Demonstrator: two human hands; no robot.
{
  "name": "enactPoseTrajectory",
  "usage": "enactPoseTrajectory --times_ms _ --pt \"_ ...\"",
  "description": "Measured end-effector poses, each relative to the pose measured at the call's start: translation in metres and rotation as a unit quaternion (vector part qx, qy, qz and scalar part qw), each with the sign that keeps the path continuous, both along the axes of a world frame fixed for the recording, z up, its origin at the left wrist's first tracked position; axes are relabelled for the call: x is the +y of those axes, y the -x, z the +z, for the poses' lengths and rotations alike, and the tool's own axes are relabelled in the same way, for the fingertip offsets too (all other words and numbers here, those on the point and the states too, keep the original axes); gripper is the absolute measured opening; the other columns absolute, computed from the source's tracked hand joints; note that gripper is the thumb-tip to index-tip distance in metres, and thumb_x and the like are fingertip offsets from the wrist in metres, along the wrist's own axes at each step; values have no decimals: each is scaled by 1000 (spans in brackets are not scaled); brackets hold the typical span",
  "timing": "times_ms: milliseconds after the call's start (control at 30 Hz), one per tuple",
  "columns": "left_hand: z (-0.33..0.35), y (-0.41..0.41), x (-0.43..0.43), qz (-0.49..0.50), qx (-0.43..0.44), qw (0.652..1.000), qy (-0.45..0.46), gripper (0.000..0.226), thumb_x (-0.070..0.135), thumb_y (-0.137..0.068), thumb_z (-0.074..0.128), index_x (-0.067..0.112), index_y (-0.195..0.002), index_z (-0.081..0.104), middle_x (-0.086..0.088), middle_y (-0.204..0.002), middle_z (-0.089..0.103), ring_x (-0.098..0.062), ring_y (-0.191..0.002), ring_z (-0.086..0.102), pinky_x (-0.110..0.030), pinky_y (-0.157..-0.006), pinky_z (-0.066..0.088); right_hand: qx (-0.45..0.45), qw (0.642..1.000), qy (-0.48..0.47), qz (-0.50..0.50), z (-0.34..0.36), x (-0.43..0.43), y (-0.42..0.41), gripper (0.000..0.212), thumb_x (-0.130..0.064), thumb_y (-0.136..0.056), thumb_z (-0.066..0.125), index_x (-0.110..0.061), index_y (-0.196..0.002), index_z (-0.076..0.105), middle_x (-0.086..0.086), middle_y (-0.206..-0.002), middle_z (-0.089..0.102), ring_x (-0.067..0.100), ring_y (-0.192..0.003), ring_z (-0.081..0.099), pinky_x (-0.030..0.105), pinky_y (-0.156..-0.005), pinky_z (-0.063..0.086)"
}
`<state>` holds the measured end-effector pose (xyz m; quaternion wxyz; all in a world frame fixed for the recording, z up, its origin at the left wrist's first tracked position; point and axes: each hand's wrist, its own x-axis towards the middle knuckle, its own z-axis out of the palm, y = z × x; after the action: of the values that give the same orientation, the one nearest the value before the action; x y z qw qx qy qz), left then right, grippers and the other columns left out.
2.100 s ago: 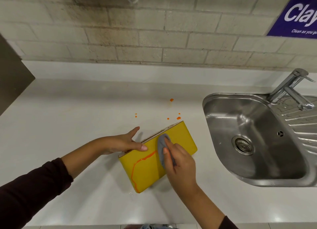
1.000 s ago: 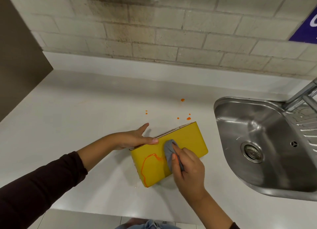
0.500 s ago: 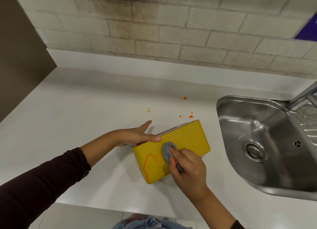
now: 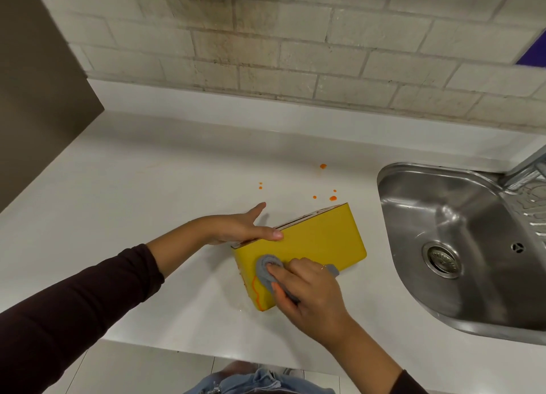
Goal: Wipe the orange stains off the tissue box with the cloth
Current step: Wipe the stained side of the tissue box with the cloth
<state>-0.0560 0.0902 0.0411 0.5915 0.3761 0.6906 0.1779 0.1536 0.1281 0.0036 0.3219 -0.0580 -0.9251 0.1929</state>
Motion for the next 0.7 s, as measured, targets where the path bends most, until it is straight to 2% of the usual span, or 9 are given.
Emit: enactPoseTrajectory --times_ms 133,233,333,567,700 --pt "-1 0 1 -8 10 1000 -2 161 87 -17 66 33 -147 -13 -5 -159 17 -26 -144 22 -42 -118 23 39 997 29 -64 1 12 -5 30 -24 -95 46 -4 -103 67 9 -67 60 14 -66 46 25 -56 38" --pt "-4 -1 1 3 6 1000 -3 146 82 -34 66 33 -147 -12 -5 -159 14 -26 -144 22 -41 -118 24 51 993 56 -86 5 5 4 34 -26 -96 44 -2 -101 68 9 -68 61 12 -65 47 23 -56 37" --pt "-8 -1 1 21 12 1000 -2 122 68 -54 61 33 -148 -10 -3 -161 5 -23 -145 16 -39 -118 21 28 997 55 -56 7 -6 13 30 -27 -96 46 -6 -108 65 7 -73 61 16 -67 50 29 -56 40" --pt "-11 1 2 -1 19 1000 12 128 73 -56 68 34 -147 -13 -3 -160 11 -22 -146 16 -37 -119 17 -71 997 4 24 13 -17 13 26 -27 -95 46 -17 -116 57 4 -79 59 19 -71 51 35 -58 42" --pt "-7 -1 3 1 19 1000 6 121 68 -56 59 33 -147 -13 0 -161 -4 -23 -147 9 -39 -120 15 -117 991 -20 58 19 -17 8 24 -25 -91 51 -18 -110 63 1 -80 61 18 -72 53 31 -61 40"
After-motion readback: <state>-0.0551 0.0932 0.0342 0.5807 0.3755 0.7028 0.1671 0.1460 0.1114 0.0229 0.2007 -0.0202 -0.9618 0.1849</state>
